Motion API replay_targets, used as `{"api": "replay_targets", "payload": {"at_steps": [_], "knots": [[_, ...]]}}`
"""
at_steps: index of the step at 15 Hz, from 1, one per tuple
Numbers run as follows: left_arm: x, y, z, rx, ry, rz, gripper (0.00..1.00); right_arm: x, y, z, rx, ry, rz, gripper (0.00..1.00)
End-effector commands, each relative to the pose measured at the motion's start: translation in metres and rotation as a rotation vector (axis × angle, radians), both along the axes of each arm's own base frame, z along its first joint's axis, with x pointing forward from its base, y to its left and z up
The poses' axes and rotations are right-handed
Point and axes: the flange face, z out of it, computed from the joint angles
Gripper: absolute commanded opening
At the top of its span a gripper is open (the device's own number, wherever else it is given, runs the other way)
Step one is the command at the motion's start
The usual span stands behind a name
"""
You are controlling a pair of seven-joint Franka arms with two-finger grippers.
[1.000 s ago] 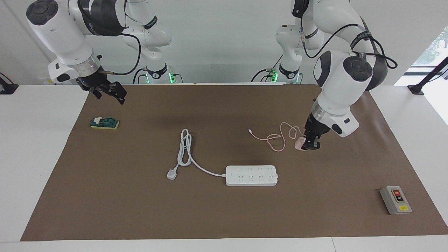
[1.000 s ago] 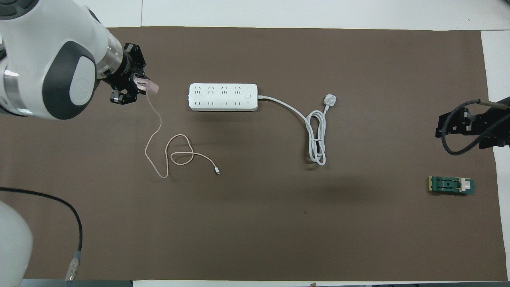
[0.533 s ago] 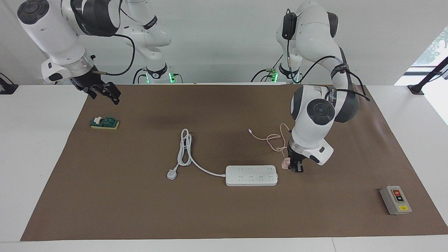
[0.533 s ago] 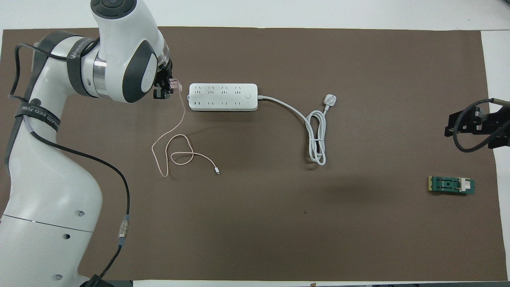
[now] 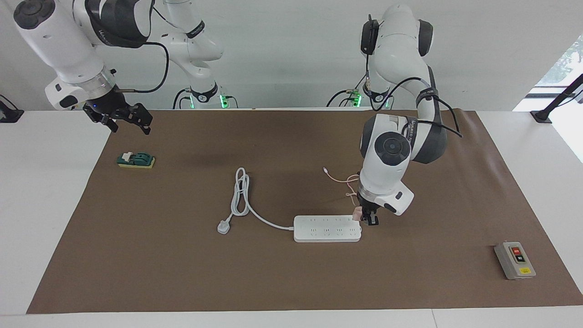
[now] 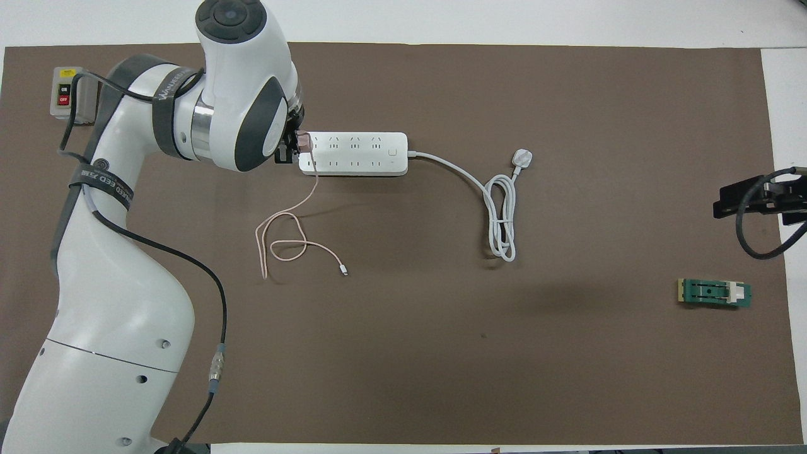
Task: Plug charger into power strip
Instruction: 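Move the charger with the left gripper to the power strip's end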
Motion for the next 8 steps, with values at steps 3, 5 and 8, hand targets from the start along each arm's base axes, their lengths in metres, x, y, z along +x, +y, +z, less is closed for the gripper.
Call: {"api": "replay_targets", "payload": {"at_steps": [3, 5, 8], "knots": [[-0.01, 0.0, -0.012, 0.009, -0.028, 0.018, 0.0, -0.002, -0.004, 0.005, 0.004, -0.016, 0.009, 1.0], [-0.012, 0.003, -0.017, 0.008, -0.036, 0.019, 0.0, -0.002, -0.001, 0.006, 0.002, -0.02, 0.008, 1.0], [-0.015, 0.007, -0.023, 0.008, -0.033, 0.019, 0.0, 0.002, -0.001, 0.015, -0.005, -0.038, 0.016, 1.0]]}}
